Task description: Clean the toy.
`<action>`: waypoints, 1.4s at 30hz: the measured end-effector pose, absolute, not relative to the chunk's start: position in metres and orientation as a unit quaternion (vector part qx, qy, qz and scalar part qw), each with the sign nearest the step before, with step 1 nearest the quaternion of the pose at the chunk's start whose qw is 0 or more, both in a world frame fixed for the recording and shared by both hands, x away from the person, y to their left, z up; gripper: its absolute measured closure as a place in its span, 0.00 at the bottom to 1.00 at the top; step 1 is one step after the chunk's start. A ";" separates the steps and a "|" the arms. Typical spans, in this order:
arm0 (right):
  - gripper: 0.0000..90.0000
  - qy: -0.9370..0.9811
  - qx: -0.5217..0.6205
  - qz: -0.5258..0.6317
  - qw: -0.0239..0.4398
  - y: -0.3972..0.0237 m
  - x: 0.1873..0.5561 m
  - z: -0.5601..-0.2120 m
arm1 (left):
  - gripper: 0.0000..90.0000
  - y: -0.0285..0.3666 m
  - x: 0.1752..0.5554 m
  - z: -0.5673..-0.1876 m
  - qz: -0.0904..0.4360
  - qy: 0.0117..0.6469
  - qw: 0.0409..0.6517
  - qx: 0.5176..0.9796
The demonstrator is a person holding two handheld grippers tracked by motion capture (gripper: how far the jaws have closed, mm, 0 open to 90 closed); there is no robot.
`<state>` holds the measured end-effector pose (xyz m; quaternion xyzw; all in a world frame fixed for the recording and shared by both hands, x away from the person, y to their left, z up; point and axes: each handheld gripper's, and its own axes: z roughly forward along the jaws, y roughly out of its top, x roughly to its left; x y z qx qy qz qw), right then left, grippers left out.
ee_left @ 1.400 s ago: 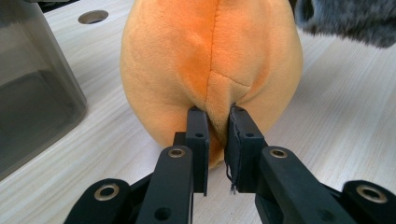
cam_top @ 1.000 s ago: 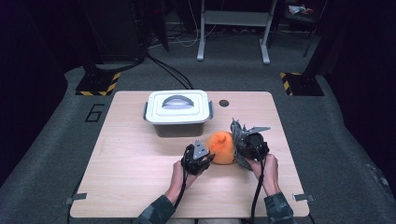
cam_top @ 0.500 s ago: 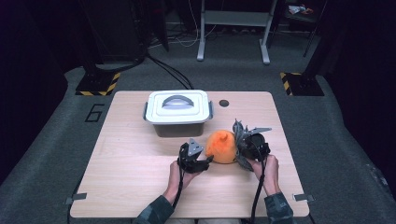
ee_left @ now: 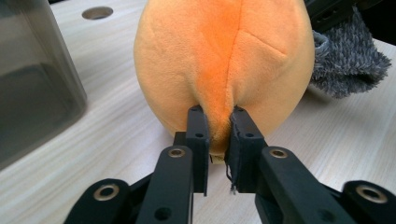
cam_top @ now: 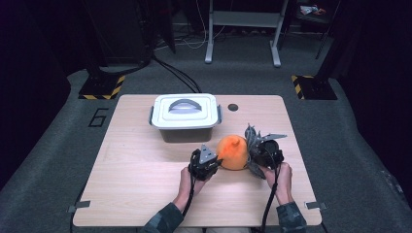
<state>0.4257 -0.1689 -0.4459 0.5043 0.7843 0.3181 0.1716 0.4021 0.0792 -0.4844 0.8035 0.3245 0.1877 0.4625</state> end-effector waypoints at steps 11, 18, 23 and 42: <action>0.85 0.770 0.517 0.331 0.173 -0.175 0.418 -0.436 | 0.93 0.080 0.406 -0.451 0.220 0.279 0.450 0.819; 0.85 0.766 0.505 0.351 0.185 -0.178 0.411 -0.418 | 0.92 0.073 0.409 -0.439 0.223 0.247 0.432 0.838; 0.85 0.767 0.491 0.364 0.195 -0.173 0.402 -0.398 | 0.92 0.063 0.411 -0.439 0.220 0.238 0.428 0.844; 0.86 0.806 0.429 0.364 0.184 -0.126 0.404 -0.397 | 0.92 0.043 0.412 -0.443 0.195 0.213 0.431 0.855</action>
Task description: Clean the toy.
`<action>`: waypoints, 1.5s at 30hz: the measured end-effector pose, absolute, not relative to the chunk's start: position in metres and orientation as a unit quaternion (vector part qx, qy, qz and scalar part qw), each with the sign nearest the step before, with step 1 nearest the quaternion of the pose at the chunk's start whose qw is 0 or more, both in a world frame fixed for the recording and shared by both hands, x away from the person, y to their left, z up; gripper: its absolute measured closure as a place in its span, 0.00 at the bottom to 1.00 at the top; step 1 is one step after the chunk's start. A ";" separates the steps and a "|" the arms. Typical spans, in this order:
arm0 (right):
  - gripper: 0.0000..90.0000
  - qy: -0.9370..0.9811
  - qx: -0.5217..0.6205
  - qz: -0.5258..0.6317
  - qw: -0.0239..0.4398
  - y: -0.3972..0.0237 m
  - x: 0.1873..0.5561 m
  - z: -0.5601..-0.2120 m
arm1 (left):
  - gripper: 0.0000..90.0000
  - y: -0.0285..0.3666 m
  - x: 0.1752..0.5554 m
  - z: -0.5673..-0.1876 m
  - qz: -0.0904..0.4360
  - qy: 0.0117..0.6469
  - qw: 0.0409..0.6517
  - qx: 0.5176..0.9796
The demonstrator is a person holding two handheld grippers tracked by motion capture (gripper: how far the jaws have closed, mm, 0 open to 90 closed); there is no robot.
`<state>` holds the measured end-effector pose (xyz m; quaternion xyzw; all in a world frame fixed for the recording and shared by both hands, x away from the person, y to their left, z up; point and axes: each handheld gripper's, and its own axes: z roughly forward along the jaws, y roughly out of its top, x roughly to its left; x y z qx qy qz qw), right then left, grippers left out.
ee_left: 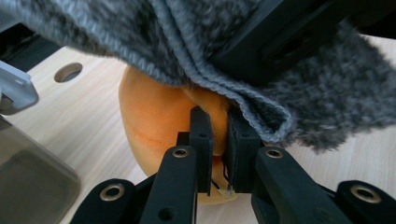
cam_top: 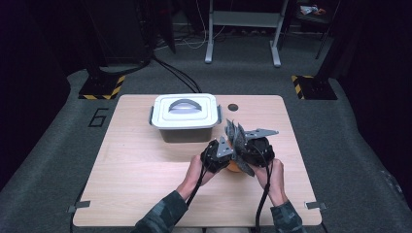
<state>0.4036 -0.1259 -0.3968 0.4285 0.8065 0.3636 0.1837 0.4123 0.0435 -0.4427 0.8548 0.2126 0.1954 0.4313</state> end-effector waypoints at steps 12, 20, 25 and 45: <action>0.87 0.795 0.447 0.346 0.220 -0.131 0.406 -0.398 | 0.92 0.046 0.410 -0.446 0.189 0.215 0.440 0.851; 0.87 0.776 0.475 0.334 0.245 -0.146 0.413 -0.401 | 0.92 0.049 0.410 -0.447 0.187 0.219 0.443 0.849; 0.87 0.765 0.493 0.327 0.254 -0.156 0.418 -0.405 | 0.92 0.049 0.410 -0.448 0.186 0.221 0.446 0.847; 0.86 0.797 0.422 0.390 0.187 -0.127 0.397 -0.395 | 0.91 0.050 0.417 -0.447 0.193 0.244 0.441 0.842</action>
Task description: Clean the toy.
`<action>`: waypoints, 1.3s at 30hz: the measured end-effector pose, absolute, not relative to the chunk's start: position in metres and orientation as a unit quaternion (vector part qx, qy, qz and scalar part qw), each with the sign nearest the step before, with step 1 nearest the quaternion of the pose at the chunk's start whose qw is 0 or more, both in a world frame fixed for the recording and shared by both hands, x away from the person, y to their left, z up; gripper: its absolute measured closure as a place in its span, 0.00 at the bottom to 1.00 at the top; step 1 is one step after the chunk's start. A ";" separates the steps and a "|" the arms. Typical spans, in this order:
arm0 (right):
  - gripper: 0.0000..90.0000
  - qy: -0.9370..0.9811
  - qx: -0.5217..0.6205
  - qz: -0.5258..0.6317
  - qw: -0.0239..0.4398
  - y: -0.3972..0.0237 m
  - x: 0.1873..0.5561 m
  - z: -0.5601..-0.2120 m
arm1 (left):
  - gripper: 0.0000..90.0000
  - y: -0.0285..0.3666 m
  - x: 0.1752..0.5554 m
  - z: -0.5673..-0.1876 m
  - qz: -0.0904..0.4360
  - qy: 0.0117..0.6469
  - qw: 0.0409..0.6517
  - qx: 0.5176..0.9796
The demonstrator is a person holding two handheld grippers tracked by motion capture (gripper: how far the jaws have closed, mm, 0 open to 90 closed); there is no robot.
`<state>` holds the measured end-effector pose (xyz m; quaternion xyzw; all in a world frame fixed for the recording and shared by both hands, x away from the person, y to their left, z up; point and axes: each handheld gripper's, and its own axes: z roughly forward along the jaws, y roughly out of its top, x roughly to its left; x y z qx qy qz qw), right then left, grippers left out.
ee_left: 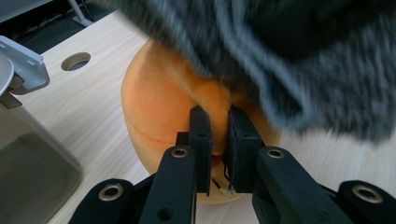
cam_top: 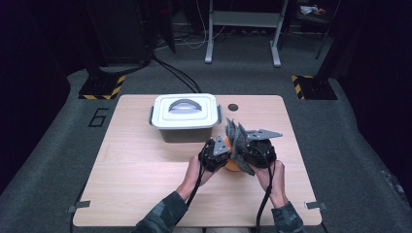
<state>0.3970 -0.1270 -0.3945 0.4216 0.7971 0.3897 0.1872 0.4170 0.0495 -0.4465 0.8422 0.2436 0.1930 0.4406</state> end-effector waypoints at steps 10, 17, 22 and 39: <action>0.87 0.800 0.430 0.362 0.210 -0.121 0.408 -0.404 | 0.91 0.051 0.418 -0.447 0.192 0.244 0.434 0.846; 0.87 0.788 0.451 0.350 0.230 -0.129 0.414 -0.405 | 0.91 0.055 0.418 -0.449 0.188 0.252 0.440 0.841; 0.87 0.781 0.462 0.342 0.243 -0.134 0.418 -0.406 | 0.91 0.057 0.418 -0.449 0.187 0.254 0.441 0.840; 0.87 0.735 0.520 0.335 0.278 -0.181 0.412 -0.397 | 0.91 0.063 0.419 -0.450 0.190 0.266 0.438 0.837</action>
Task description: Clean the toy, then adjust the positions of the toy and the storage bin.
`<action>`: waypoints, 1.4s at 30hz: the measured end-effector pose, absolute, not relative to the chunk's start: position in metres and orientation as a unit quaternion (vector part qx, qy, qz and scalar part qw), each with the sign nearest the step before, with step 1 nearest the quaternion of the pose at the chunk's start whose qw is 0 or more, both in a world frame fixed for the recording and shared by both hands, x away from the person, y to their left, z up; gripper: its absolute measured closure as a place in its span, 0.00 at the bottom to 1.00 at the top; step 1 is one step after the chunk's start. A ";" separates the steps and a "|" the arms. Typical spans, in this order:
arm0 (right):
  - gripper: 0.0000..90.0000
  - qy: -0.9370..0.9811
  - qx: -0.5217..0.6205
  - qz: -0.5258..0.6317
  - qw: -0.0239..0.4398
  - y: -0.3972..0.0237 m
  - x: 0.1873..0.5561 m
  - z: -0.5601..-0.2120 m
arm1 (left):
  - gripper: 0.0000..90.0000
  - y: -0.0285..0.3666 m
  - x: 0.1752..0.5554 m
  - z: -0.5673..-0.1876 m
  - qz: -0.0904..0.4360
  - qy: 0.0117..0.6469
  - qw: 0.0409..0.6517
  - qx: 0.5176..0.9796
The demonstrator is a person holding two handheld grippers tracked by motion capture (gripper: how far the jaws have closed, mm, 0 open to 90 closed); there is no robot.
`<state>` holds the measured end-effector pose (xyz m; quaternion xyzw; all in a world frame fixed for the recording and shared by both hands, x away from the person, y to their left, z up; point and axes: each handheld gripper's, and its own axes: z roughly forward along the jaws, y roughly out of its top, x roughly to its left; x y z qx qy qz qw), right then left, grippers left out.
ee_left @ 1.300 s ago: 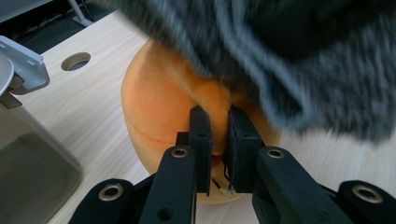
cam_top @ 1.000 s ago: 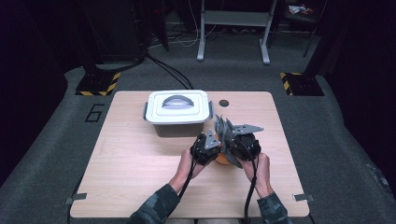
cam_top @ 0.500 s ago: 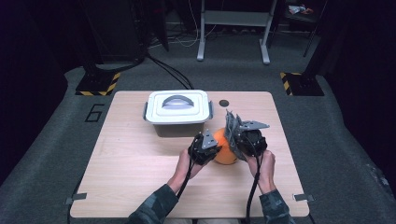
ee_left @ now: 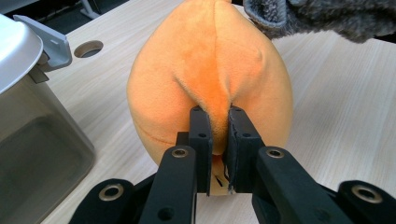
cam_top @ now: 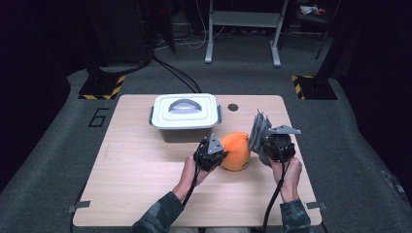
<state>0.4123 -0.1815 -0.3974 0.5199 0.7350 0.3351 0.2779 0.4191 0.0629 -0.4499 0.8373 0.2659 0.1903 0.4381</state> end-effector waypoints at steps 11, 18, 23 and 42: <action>0.86 0.734 0.540 0.325 0.255 -0.202 0.395 -0.407 | 0.91 0.063 0.420 -0.449 0.190 0.271 0.437 0.836; 0.86 0.739 0.543 0.333 0.218 -0.210 0.373 -0.415 | 0.91 0.064 0.421 -0.450 0.191 0.275 0.437 0.835; 0.86 0.742 0.545 0.333 0.205 -0.209 0.361 -0.421 | 0.91 0.063 0.420 -0.449 0.190 0.271 0.437 0.836; 0.84 0.762 0.544 0.321 0.143 -0.203 0.337 -0.457 | 0.91 0.063 0.422 -0.449 0.193 0.282 0.438 0.831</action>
